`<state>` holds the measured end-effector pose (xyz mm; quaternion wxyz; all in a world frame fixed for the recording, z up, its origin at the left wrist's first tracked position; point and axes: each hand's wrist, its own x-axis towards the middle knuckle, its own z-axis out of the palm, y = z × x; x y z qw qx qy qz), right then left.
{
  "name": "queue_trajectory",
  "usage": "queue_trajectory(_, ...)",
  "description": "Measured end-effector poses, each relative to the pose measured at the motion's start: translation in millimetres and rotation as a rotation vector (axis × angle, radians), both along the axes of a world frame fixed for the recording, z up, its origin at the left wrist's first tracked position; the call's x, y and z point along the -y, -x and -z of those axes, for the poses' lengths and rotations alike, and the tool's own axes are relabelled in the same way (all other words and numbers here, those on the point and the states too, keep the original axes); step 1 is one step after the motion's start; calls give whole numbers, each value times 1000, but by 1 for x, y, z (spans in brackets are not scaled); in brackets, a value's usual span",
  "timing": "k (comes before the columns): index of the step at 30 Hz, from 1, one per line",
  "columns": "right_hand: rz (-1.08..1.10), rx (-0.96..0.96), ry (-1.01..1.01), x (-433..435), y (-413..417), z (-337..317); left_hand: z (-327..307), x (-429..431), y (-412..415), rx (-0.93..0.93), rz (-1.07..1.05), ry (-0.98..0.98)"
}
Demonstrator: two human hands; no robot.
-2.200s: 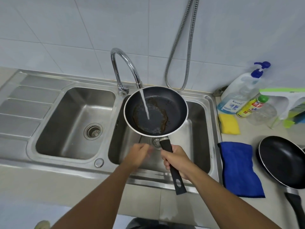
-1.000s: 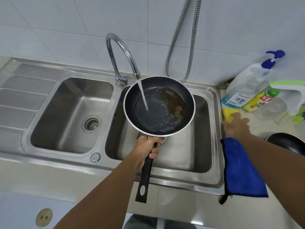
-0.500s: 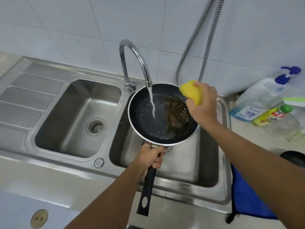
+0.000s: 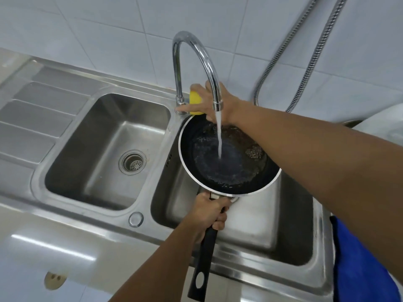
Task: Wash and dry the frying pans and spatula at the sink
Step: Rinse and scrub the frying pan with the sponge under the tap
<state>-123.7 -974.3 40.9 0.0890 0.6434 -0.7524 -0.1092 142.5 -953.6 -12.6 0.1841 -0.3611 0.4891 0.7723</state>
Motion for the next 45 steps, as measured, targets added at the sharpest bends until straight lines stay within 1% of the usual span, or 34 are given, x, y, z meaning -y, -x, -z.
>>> queue_trajectory(1,34,12,-12,1,4,4,1,0,1,-1,-1,0)
queue_trajectory(3,193,56,-12,1,2,-1,2,0,2,-3,7,-2)
queue_trajectory(5,347,19,-16,-3,7,-6,4,0,1,-4,19,2)
queue_trajectory(6,385,53,7,-8,10,-6,5,0,1,-2,24,8)
queue_trajectory(11,498,460,223,-66,-17,8,1,-3,-1,-2,20,21)
queue_trajectory(14,528,727,157,-87,-44,34,-4,-5,-2,0,21,36)
queue_trajectory(15,500,794,133,-88,-54,42,-6,-6,-2,-2,22,43)
queue_trajectory(17,398,868,146,-87,-72,50,-10,-7,-3,-9,26,69)
queue_trajectory(19,316,886,156,-86,-92,49,-11,-8,-3,-16,31,96)
queue_trajectory(21,292,867,142,-94,-106,44,-12,-6,-3,-19,28,100)
queue_trajectory(23,317,860,92,-112,-111,37,-10,-5,-3,-16,14,79)
queue_trajectory(26,369,935,24,-146,-104,28,-8,-4,-4,-8,-14,24)
queue_trajectory(28,415,923,-21,-163,-90,23,-8,-4,-6,-8,-1,10)
queue_trajectory(30,469,855,-21,-173,-76,20,-8,-3,-9,-16,35,22)
queue_trajectory(34,589,599,37,-173,-47,21,-9,2,-16,-38,97,68)
queue_trajectory(36,617,560,101,-160,-36,23,-10,5,-19,-44,114,76)
queue_trajectory(38,609,596,190,-141,-30,24,-11,7,-21,-47,138,77)
queue_trajectory(40,586,657,237,-116,-30,23,-10,10,-21,-49,159,87)
queue_trajectory(45,425,816,239,-69,-60,24,-8,17,-16,-62,171,107)
